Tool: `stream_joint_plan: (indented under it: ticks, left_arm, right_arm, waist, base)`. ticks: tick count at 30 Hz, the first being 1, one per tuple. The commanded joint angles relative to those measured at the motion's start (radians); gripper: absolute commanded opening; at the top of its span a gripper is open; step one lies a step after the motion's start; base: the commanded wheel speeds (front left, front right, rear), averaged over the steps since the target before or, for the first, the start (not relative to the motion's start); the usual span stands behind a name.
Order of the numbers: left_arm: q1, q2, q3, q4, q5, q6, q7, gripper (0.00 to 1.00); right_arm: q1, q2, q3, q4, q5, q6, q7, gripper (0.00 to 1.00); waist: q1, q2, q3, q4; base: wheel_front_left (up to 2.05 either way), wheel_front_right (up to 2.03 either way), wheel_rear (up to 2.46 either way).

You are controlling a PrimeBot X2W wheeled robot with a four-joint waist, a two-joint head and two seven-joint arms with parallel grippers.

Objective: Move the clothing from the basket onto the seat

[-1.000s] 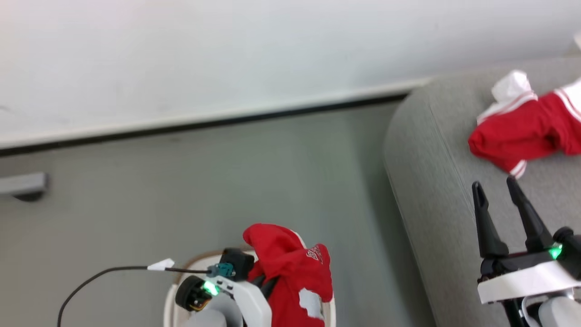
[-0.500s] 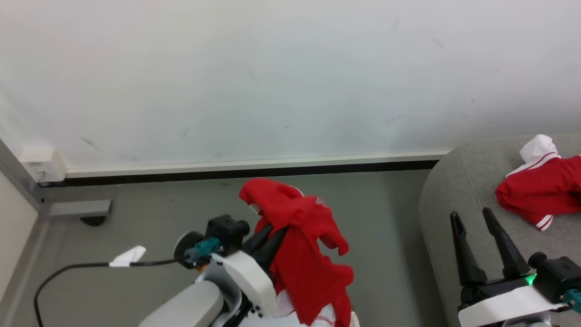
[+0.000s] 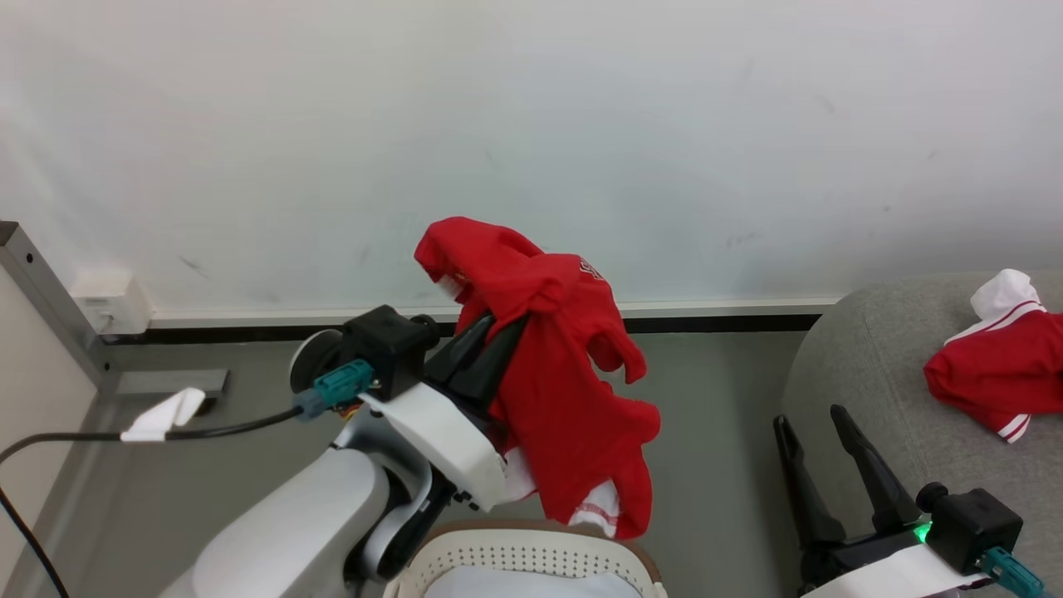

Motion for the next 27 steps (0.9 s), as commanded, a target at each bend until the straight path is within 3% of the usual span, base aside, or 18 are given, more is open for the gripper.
stream_joint_plan:
  ticks: [1, 8, 20, 27]
  left_arm:
    - [0.016, 0.015, 0.005, -0.017, 0.001, 0.011, 0.002, 0.00]
    - [0.036, 0.020, 0.005, -0.027, -0.008, 0.023, -0.004, 0.00]
    - [0.019, -0.003, -0.009, -0.011, -0.006, 0.014, -0.016, 0.00]
    - [0.019, -0.038, -0.050, 0.001, 0.005, -0.004, -0.010, 0.00]
  right_arm:
    - [0.007, -0.002, 0.009, 0.000, 0.007, -0.002, -0.002, 1.00]
    - [-0.004, -0.012, 0.055, -0.011, 0.014, -0.002, 0.001, 1.00]
    - [-0.046, -0.102, 0.266, -0.096, 0.084, -0.002, 0.016, 1.00]
    - [-0.103, -0.124, 0.377, -0.062, 0.131, -0.002, 0.035, 1.00]
  waist:
    - [0.0001, -0.0001, 0.003, 0.000]
    - [0.0001, -0.0001, 0.014, 0.005]
    - [0.0001, -0.0001, 0.021, 0.028]
    - [0.0001, -0.0001, 0.013, 0.081]
  base:
    - [0.00, 0.00, 0.00]
    - [0.00, 0.00, 0.00]
    - [0.00, 0.00, 0.00]
    - [0.00, 0.00, 0.00]
